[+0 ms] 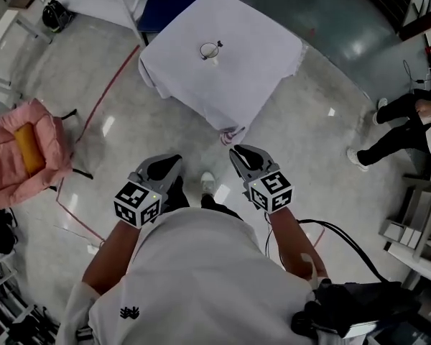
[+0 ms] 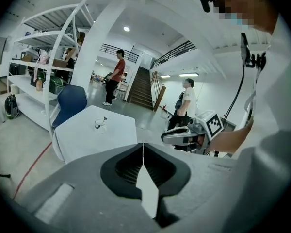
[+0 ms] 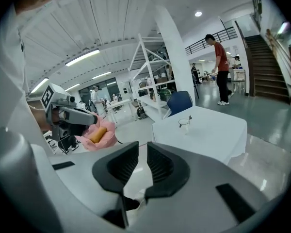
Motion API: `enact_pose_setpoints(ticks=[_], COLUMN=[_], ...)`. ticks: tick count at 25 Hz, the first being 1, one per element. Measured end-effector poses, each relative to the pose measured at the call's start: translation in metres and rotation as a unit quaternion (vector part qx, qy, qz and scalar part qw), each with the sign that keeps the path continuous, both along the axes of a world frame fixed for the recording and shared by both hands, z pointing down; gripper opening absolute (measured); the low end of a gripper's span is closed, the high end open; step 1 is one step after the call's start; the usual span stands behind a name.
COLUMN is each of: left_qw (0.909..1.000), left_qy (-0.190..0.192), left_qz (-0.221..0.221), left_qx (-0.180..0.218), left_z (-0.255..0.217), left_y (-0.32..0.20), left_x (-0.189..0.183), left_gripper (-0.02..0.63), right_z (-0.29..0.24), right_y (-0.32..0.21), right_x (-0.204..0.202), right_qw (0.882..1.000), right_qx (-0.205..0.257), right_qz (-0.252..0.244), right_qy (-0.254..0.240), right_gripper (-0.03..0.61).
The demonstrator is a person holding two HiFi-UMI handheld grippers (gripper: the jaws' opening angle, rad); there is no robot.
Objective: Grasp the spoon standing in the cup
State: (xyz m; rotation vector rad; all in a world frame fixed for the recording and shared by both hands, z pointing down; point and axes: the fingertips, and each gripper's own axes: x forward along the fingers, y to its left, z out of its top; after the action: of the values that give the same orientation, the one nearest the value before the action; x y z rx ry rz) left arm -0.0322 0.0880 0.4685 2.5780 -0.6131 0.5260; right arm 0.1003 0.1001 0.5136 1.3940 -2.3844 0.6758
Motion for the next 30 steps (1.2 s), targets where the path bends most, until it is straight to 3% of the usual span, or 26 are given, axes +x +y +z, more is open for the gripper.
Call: enact_pose_setpoints(ticks=[10,15,23,30], left_qw=[0.9992,0.9996,0.9995,0.9955], left_qy=[0.028,0.007,0.010,-0.013], left_qz=[0.020,0.022,-0.024,-0.094], left_qx=[0.020,0.018,0.017,0.004], left_z=[-0.021,-0.014,-0.015,-0.016], left_y=[-0.130,-0.181,-0.235,-0.266], left_x=[-0.040,-0.077,-0.070,-0.054], left_gripper=[0.012,0.012,0.012,0.012], right_z=[0.002,0.019,0.073,0.127], right_y=[-0.125,-0.195,-0.297,-0.375], right_x=[-0.011,-0.010,0.048,0.093], right_qw=[0.998,0.995,0.990,0.989], right_qx=[-0.004,-0.013,-0.049,-0.096], right_qz=[0.051,0.089,0.125,0.109], right_qy=[0.035,0.032,0.034,0.012], right_gripper=[0.068,0.077,0.125,0.145])
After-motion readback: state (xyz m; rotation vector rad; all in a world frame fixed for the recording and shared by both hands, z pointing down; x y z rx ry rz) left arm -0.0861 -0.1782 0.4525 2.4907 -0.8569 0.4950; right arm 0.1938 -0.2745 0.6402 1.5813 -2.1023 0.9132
